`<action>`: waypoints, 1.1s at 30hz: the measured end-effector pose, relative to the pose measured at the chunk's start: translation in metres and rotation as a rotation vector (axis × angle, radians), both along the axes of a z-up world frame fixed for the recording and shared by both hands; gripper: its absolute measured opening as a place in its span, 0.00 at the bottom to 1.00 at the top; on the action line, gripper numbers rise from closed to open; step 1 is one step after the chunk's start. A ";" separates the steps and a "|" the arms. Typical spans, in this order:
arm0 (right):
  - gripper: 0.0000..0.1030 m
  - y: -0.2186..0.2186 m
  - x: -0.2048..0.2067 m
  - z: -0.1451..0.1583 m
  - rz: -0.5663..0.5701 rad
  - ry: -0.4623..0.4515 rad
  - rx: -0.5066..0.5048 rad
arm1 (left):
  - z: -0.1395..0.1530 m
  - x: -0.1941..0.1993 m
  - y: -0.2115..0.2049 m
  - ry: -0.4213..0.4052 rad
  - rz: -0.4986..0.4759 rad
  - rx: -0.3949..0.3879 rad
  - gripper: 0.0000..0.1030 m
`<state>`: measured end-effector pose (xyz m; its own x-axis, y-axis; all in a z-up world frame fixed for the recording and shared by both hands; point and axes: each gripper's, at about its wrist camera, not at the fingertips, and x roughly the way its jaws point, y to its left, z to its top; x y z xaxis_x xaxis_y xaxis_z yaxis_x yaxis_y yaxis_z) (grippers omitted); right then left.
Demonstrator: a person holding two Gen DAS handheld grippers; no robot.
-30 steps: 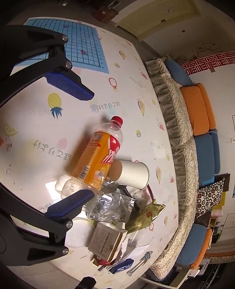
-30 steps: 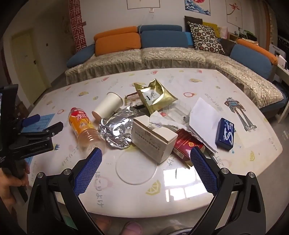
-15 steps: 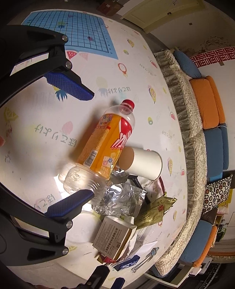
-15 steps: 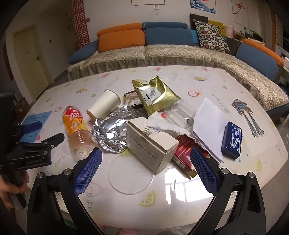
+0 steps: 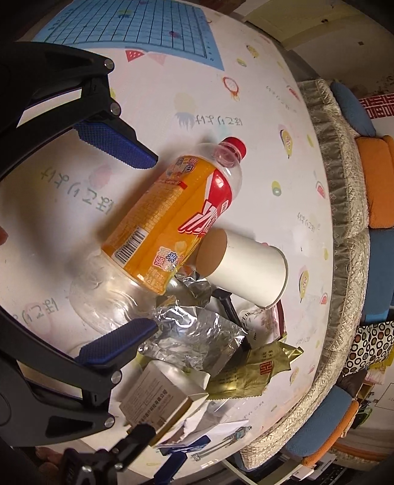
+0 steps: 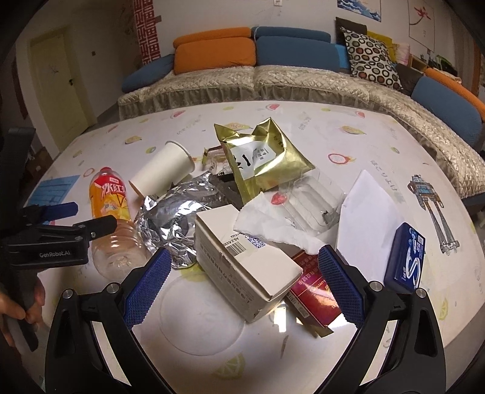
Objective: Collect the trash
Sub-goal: 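Move both grippers toward the white box and the orange-labelled bottle, then grasp the white box with the right gripper while the left gripper grasps the orange bottle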
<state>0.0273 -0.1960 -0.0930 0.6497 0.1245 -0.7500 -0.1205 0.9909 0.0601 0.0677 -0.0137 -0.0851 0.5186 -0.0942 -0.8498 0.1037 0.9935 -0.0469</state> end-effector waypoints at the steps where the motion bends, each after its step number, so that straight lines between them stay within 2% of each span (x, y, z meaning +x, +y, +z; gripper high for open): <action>1: 0.93 0.000 0.001 -0.001 0.004 0.002 -0.006 | -0.001 0.001 -0.001 0.003 0.001 -0.007 0.94; 6: 0.92 0.000 0.007 -0.014 0.014 0.037 0.000 | -0.006 0.010 -0.005 0.028 0.002 -0.035 0.94; 8: 0.84 0.001 0.007 -0.020 0.022 0.050 0.002 | -0.010 0.015 -0.006 0.058 0.009 -0.057 0.94; 9: 0.71 0.001 0.008 -0.022 0.022 0.059 -0.002 | -0.013 0.017 -0.006 0.074 0.010 -0.064 0.94; 10: 0.64 0.001 0.009 -0.024 0.020 0.069 -0.003 | -0.016 0.019 -0.007 0.081 0.012 -0.066 0.95; 13: 0.60 -0.002 0.009 -0.028 0.023 0.091 0.035 | -0.019 0.018 -0.009 0.072 0.006 -0.079 0.94; 22: 0.46 -0.006 0.002 -0.023 0.019 0.085 0.068 | -0.019 0.009 -0.009 0.048 -0.005 -0.093 0.92; 28: 0.43 -0.006 0.001 -0.018 0.022 0.080 0.094 | -0.015 0.006 -0.006 0.036 -0.016 -0.110 0.80; 33: 0.41 -0.004 -0.003 -0.012 0.025 0.067 0.117 | -0.012 0.003 0.003 0.039 -0.014 -0.154 0.71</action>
<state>0.0247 -0.1998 -0.1049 0.5946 0.2287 -0.7708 -0.1366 0.9735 0.1835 0.0710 -0.0111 -0.0970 0.4831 -0.2318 -0.8443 0.1122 0.9728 -0.2029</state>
